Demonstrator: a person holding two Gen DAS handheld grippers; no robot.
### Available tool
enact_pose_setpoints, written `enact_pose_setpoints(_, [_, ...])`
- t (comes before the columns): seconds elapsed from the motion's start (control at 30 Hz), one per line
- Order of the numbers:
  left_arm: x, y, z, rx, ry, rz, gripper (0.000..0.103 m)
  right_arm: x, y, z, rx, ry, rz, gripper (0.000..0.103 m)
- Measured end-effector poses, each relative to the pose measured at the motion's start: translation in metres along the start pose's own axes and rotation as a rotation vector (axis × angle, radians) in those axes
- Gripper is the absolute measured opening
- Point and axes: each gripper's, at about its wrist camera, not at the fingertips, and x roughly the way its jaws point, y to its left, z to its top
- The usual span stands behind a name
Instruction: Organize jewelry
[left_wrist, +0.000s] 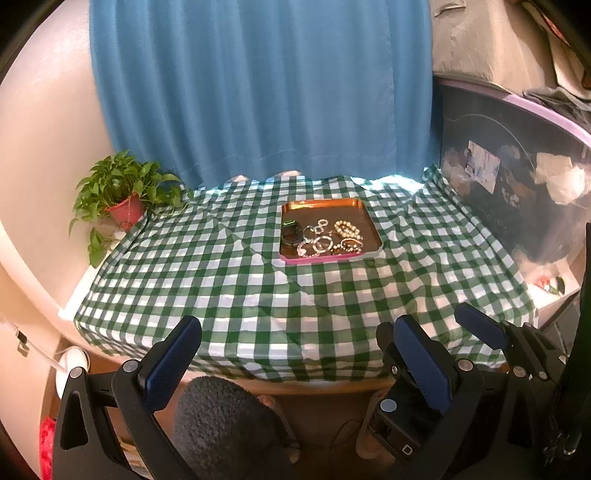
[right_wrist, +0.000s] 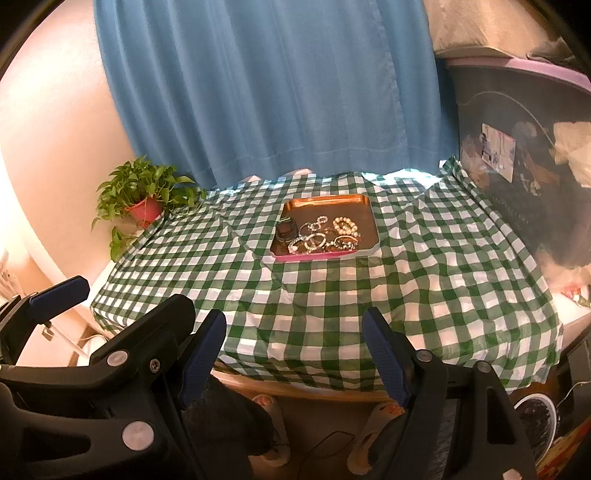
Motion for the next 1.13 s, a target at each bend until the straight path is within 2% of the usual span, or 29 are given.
enact_pose_setpoints(0.3, [-0.006,-0.009,-0.007,0.001,-0.017,-0.007,0.103,-0.002,0.004,-0.002,0.003,-0.009,-0.006,0.073])
enact_pose_setpoints(0.7, [-0.013,-0.008,0.001,0.015,-0.020,-0.015,0.103,-0.010,0.001,0.000,0.006,-0.019,-0.007,0.073])
enact_pose_setpoints(1.13, [-0.021,-0.011,0.004,0.024,-0.016,0.008,0.103,-0.006,0.002,0.004,0.008,-0.017,0.006,0.073])
